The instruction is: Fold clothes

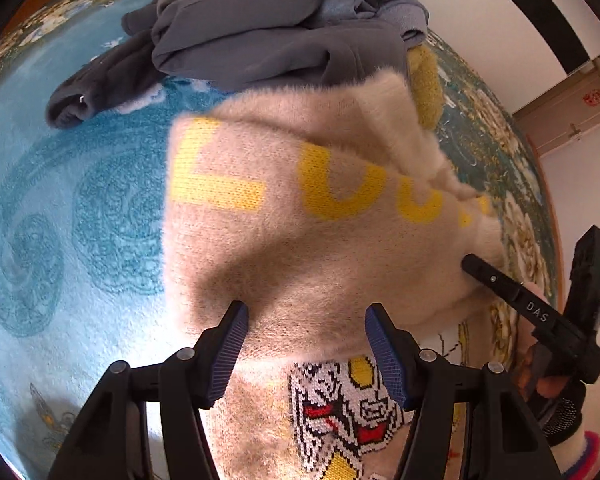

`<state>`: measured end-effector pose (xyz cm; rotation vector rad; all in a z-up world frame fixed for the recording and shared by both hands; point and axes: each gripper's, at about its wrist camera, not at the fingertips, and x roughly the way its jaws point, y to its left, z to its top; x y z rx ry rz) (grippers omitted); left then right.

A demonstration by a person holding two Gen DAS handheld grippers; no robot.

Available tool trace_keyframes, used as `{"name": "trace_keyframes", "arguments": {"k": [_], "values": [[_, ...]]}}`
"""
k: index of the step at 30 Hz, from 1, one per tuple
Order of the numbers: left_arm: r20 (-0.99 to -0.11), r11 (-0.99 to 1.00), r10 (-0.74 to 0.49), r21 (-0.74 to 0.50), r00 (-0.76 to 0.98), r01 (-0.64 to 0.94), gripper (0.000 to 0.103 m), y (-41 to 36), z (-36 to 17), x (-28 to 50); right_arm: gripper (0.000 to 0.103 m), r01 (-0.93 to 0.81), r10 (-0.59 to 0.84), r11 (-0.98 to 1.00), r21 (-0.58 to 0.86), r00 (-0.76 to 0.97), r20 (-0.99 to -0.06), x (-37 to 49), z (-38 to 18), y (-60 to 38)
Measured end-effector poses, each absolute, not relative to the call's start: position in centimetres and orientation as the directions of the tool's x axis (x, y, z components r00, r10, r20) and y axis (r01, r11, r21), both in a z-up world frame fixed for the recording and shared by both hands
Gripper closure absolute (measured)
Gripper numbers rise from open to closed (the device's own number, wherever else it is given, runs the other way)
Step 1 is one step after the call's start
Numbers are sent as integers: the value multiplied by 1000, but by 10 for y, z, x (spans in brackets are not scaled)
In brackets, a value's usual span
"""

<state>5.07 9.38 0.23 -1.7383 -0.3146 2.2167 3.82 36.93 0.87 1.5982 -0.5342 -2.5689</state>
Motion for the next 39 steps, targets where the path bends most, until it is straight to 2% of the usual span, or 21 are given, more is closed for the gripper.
{"name": "trace_keyframes", "arguments": {"k": [4,8,10,15,23,26,31,33,35,39], "values": [[-894,-921,388,-374,-224,-106,38,90,11,56,85,-125,-212,-947,297,-450,-867,36,8,365],[-841,-880,468,-472,-272,-55,38,59,30,75,83,-131,-208,-945,300,-466,-860,44,19,361],[-830,-875,463,-483,-312,-16,38,37,35,87,78,-131,-221,-939,317,-474,-852,53,22,361],[-857,-892,406,-447,-316,68,38,-3,22,105,75,-143,-233,-931,337,-478,-847,80,28,360],[-894,-888,424,-442,-144,124,38,-3,-18,132,72,-195,-211,-928,319,-430,-878,130,36,374],[-886,-882,448,-460,-117,107,38,5,-19,137,60,-202,-195,-934,295,-403,-894,154,34,382],[-889,-883,456,-457,-34,106,38,19,-32,146,59,-244,-170,-932,269,-360,-917,195,24,404],[-897,-893,442,-442,-22,81,35,24,-32,148,59,-273,-193,-917,290,-332,-923,206,15,411],[-887,-884,461,-461,-9,77,27,25,-33,149,59,-301,-238,-893,333,-311,-920,217,5,417],[-875,-874,482,-478,37,92,26,24,-37,154,59,-325,-324,-848,420,-308,-894,233,-5,422]]}}
